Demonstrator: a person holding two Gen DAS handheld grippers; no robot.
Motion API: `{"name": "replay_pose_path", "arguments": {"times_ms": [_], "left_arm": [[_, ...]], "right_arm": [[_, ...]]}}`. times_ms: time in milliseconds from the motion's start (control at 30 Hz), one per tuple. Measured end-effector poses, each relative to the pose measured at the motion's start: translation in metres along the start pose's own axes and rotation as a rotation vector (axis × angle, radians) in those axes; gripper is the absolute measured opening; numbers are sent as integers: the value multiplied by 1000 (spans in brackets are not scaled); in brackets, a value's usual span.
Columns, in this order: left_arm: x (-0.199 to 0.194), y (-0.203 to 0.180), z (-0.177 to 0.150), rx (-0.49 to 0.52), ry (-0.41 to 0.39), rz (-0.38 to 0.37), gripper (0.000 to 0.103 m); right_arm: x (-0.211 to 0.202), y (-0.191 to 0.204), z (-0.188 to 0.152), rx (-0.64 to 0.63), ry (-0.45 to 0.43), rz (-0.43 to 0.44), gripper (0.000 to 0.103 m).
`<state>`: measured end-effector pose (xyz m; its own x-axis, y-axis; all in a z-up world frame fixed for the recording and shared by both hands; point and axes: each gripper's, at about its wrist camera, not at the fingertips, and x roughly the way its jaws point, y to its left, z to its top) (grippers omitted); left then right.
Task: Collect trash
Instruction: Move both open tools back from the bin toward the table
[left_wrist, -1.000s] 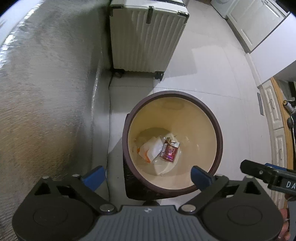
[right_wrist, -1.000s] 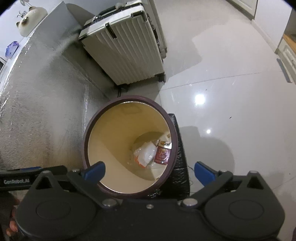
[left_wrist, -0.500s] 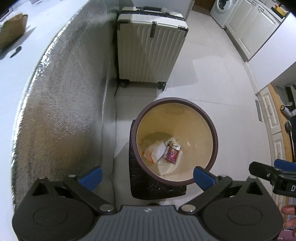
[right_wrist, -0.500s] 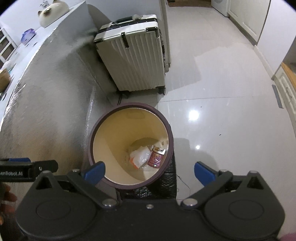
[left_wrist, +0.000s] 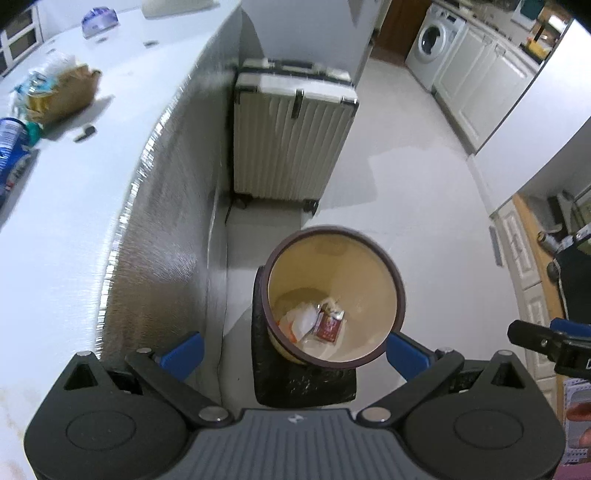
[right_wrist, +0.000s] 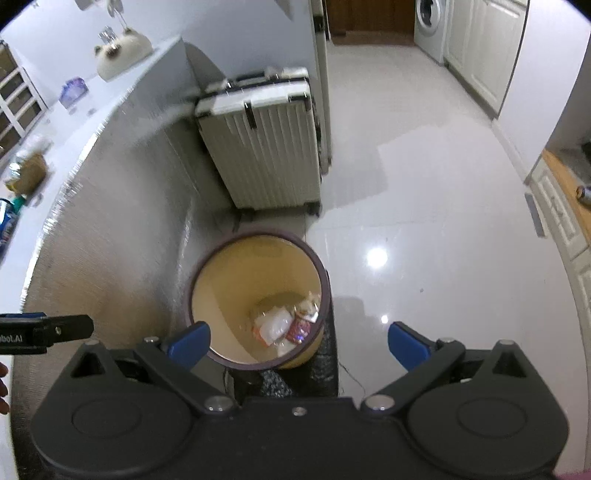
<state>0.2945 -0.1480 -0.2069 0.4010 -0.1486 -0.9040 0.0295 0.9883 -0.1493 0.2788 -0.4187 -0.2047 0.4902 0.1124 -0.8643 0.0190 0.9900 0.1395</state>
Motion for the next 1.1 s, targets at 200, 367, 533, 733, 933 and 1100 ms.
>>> {"name": "replay_pose_path", "arguments": {"times_ms": [200,367,533,733,933,1100], "left_arm": [[-46,11,-6,-23,-88,-11,103],[-87,28,-9,-37,-168,-14,103],[-131,57,-14,-54,-246,-13,103],[-180,101,-23,-63,-317,-2,103],[-215,154,-39,-86,-367,24,103],[-235,200,-52,-112,-394,47,103]], "right_arm": [[-45,19,8,-41,-89,24,103],[-80,46,11,-61,-160,53,103],[-110,84,8,-93,-228,77,103],[-124,139,-2,-109,-267,101,103],[-132,204,-18,-143,-299,134,103],[-135,259,-28,-187,-327,172,103]]}}
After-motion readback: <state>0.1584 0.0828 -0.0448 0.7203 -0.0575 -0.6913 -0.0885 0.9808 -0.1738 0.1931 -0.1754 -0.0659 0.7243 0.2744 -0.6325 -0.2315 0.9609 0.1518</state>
